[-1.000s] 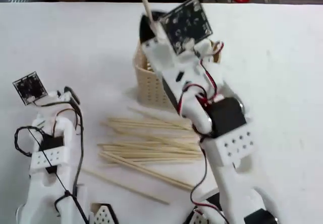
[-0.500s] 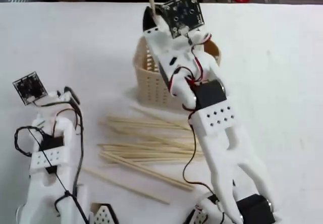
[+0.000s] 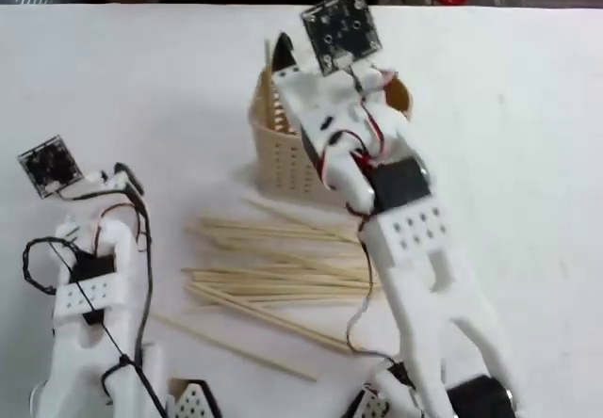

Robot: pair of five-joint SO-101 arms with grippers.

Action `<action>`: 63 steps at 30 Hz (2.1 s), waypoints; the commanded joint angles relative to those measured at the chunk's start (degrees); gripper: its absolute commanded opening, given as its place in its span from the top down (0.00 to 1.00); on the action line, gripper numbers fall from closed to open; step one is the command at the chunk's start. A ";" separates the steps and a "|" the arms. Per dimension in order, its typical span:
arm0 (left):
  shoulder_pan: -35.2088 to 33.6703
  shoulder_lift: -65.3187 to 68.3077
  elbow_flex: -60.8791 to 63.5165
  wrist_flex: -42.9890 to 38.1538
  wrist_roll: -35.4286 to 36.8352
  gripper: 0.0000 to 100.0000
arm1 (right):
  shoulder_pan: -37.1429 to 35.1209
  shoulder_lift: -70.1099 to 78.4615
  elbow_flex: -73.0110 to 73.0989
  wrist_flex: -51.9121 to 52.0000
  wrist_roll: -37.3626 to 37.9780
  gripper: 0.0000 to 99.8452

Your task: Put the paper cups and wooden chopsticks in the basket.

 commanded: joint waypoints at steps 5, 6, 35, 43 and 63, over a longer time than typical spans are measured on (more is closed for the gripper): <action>-2.59 -10.51 -1.41 6.51 0.53 0.90 | 1.27 -13.32 0.44 33.10 0.00 0.98; -2.51 -13.05 -1.67 9.76 0.53 0.90 | 1.98 -14.55 2.02 36.79 0.62 0.98; 20.44 11.12 -36.92 75.78 -58.64 0.90 | 16.31 -38.46 61.71 20.62 12.48 0.98; 20.70 10.68 -29.27 75.78 -74.99 0.90 | 22.81 -38.99 61.63 19.38 11.08 0.98; 49.10 -1.19 -16.97 65.41 -69.63 0.88 | 26.59 -38.99 64.97 12.62 9.05 0.98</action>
